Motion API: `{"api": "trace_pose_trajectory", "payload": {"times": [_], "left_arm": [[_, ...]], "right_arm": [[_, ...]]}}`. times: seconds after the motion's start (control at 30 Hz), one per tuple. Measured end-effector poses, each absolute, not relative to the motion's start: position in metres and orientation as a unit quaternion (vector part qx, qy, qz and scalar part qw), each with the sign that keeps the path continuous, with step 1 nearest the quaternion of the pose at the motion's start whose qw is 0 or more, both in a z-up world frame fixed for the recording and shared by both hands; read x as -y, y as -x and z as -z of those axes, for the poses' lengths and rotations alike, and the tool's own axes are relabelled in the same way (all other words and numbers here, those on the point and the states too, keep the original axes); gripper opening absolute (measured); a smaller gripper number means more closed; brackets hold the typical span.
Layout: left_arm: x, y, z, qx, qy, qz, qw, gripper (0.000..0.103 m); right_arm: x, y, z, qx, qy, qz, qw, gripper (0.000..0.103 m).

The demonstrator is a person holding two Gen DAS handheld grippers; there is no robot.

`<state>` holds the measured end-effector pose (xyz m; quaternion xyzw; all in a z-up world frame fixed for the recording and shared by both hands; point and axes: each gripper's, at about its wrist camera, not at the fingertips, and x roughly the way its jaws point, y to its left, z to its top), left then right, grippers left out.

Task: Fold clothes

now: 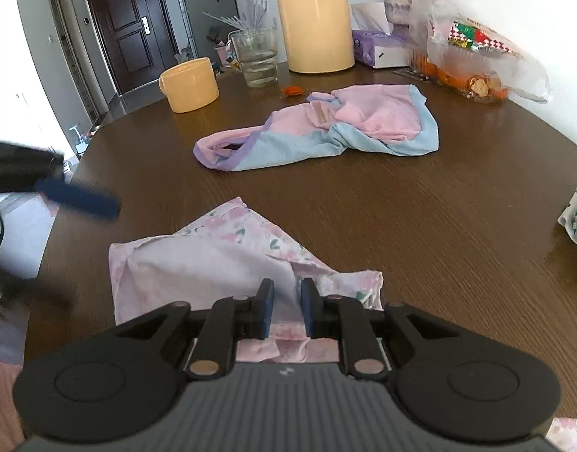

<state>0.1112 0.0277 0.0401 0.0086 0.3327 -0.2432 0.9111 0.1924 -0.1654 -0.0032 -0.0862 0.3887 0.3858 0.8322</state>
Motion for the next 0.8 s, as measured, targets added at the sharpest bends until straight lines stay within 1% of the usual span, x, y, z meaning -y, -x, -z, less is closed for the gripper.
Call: {"api": "trace_pose_trajectory", "payload": {"times": [0.03, 0.07, 0.1, 0.13, 0.17, 0.2, 0.23, 0.33, 0.4, 0.5, 0.53, 0.6, 0.73, 0.8], "left_arm": [[-0.03, -0.116, -0.034, -0.342, -0.012, 0.235, 0.91, 0.045], [-0.031, -0.12, -0.028, -0.352, -0.016, 0.231, 0.907, 0.038], [-0.031, -0.123, -0.021, -0.361, -0.015, 0.234, 0.903, 0.029], [-0.032, -0.125, -0.016, -0.368, -0.011, 0.24, 0.898, 0.028], [-0.032, -0.126, -0.012, -0.37, -0.007, 0.245, 0.896, 0.028], [-0.032, -0.126, -0.01, -0.37, -0.004, 0.249, 0.895, 0.028], [-0.033, -0.125, -0.009, -0.369, -0.002, 0.253, 0.894, 0.028], [-0.037, -0.127, -0.007, -0.366, 0.002, 0.261, 0.893, 0.028], [-0.037, -0.127, -0.005, -0.365, 0.001, 0.264, 0.893, 0.028], [-0.036, -0.126, -0.004, -0.362, -0.003, 0.269, 0.892, 0.029], [-0.037, -0.126, -0.004, -0.361, -0.003, 0.272, 0.892, 0.03], [-0.038, -0.126, -0.003, -0.359, -0.002, 0.276, 0.891, 0.031], [-0.04, -0.126, -0.002, -0.359, -0.006, 0.28, 0.89, 0.032], [-0.039, -0.125, -0.002, -0.355, -0.015, 0.282, 0.891, 0.039]], "right_arm": [[0.167, -0.19, 0.001, -0.386, 0.085, -0.385, 0.834, 0.016], [0.169, -0.188, -0.001, -0.382, 0.083, -0.384, 0.836, 0.016], [0.171, -0.186, -0.005, -0.379, 0.079, -0.382, 0.839, 0.016], [0.174, -0.183, -0.009, -0.375, 0.075, -0.38, 0.842, 0.016], [0.176, -0.181, -0.012, -0.371, 0.071, -0.378, 0.845, 0.017], [0.18, -0.178, -0.016, -0.371, 0.064, -0.378, 0.846, 0.021], [0.184, -0.174, -0.018, -0.374, 0.052, -0.38, 0.844, 0.028], [0.191, -0.162, -0.022, -0.394, 0.019, -0.381, 0.836, 0.036], [0.193, -0.156, -0.019, -0.416, -0.009, -0.375, 0.828, 0.039], [0.191, -0.153, -0.01, -0.45, -0.061, -0.362, 0.814, 0.044], [0.189, -0.153, -0.009, -0.454, -0.073, -0.361, 0.811, 0.045], [0.183, -0.151, -0.009, -0.46, -0.09, -0.359, 0.807, 0.045], [0.166, -0.147, -0.02, -0.45, -0.08, -0.365, 0.811, 0.045], [0.159, -0.141, -0.027, -0.44, -0.058, -0.365, 0.818, 0.045]]}}
